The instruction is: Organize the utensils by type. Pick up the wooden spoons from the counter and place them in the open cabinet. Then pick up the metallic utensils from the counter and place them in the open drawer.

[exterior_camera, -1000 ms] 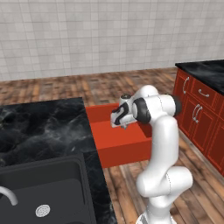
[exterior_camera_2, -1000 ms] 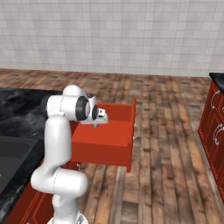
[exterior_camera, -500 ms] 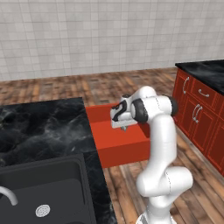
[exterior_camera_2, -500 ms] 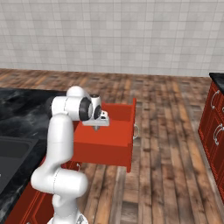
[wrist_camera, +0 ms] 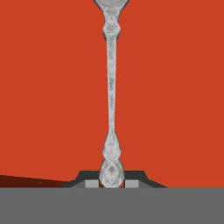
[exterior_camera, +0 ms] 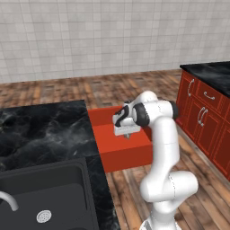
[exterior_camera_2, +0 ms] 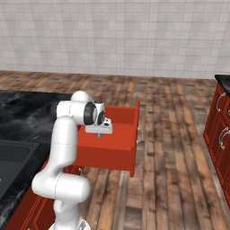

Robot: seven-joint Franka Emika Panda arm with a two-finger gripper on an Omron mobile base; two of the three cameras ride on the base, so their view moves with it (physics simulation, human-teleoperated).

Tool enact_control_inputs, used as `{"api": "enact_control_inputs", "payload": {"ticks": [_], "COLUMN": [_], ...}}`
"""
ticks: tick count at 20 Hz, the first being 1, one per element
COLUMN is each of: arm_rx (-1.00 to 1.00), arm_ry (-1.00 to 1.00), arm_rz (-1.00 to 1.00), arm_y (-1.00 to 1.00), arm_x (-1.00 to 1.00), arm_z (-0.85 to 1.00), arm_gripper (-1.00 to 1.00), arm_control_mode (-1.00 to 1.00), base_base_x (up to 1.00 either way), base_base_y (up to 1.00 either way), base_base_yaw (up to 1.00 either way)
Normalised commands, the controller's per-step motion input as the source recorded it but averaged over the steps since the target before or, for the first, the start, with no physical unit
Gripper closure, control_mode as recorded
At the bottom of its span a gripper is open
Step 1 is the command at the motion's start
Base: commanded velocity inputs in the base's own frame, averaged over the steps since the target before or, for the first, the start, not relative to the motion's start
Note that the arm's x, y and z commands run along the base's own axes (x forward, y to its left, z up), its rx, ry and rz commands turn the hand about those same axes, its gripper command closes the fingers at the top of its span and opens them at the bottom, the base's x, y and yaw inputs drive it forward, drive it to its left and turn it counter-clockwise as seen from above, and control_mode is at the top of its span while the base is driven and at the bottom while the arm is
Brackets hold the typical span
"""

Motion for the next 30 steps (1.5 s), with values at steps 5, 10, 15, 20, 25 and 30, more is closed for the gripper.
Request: {"api": "enact_control_inputs", "payload": {"ticks": [5,10,15,20,25,30], "arm_rx": [0.0,0.0,0.0,0.0,0.0,0.0], "arm_ry": [0.14,0.1,0.09,0.08,0.09,0.08], "arm_rz": [0.0,0.0,0.0,0.0,0.0,0.01], "arm_y": [0.0,0.01,0.0,0.0,0.01,0.0], "arm_x": [0.15,0.09,0.1,0.12,0.09,0.03], "arm_z": [-0.15,-0.25,-0.32,-0.26,-0.25,-0.25], "arm_gripper": [1.0,1.0,1.0,1.0,1.0,1.0], "arm_control_mode": [-1.0,-1.0,-1.0,-1.0,-1.0,-1.0], "base_base_x": [0.0,0.0,0.0,0.0,0.0,0.0], "base_base_y": [0.0,0.0,0.0,0.0,0.0,0.0], "base_base_yaw": [0.0,0.0,0.0,0.0,0.0,0.0]}}
